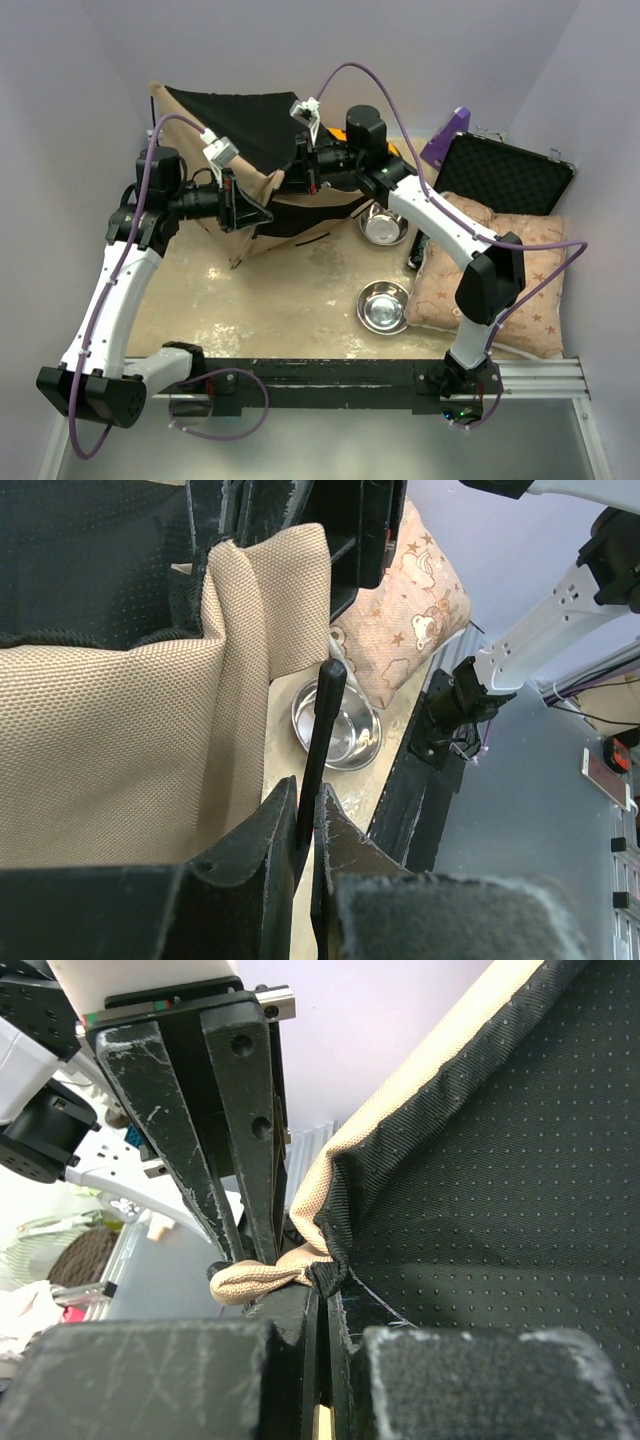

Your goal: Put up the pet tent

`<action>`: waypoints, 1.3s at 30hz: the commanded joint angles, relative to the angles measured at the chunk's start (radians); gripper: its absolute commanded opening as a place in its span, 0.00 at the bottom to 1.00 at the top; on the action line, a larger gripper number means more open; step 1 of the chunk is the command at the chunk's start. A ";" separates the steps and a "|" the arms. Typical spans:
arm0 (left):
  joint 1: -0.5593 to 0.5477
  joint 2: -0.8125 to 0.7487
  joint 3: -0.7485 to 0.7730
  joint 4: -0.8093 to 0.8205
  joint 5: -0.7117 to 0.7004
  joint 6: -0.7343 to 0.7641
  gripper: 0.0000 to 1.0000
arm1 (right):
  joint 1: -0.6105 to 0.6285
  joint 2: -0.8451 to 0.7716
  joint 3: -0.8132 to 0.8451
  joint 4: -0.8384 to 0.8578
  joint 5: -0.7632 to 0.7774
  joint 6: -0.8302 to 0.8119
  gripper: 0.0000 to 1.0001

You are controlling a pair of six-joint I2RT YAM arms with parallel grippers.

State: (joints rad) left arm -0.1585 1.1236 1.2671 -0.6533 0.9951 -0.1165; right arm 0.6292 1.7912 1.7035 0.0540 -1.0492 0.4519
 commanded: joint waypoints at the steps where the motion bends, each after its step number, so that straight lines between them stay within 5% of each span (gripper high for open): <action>1: 0.011 0.031 -0.051 -0.201 -0.164 0.006 0.00 | -0.028 -0.081 0.012 0.167 -0.049 0.067 0.00; 17: 0.013 0.050 -0.040 -0.204 -0.203 0.018 0.00 | -0.034 -0.095 -0.051 0.291 -0.069 0.171 0.00; 24: 0.011 0.068 -0.009 -0.181 -0.170 -0.011 0.00 | 0.003 -0.108 -0.008 0.009 -0.003 -0.134 0.00; 39: 0.011 0.054 0.026 -0.148 -0.116 -0.035 0.00 | 0.082 -0.067 0.067 -0.285 0.130 -0.446 0.00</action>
State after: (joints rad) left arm -0.1593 1.1671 1.2873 -0.7277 0.9680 -0.1116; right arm 0.6846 1.7657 1.7218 -0.1291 -0.9504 0.1272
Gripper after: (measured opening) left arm 0.132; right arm 0.011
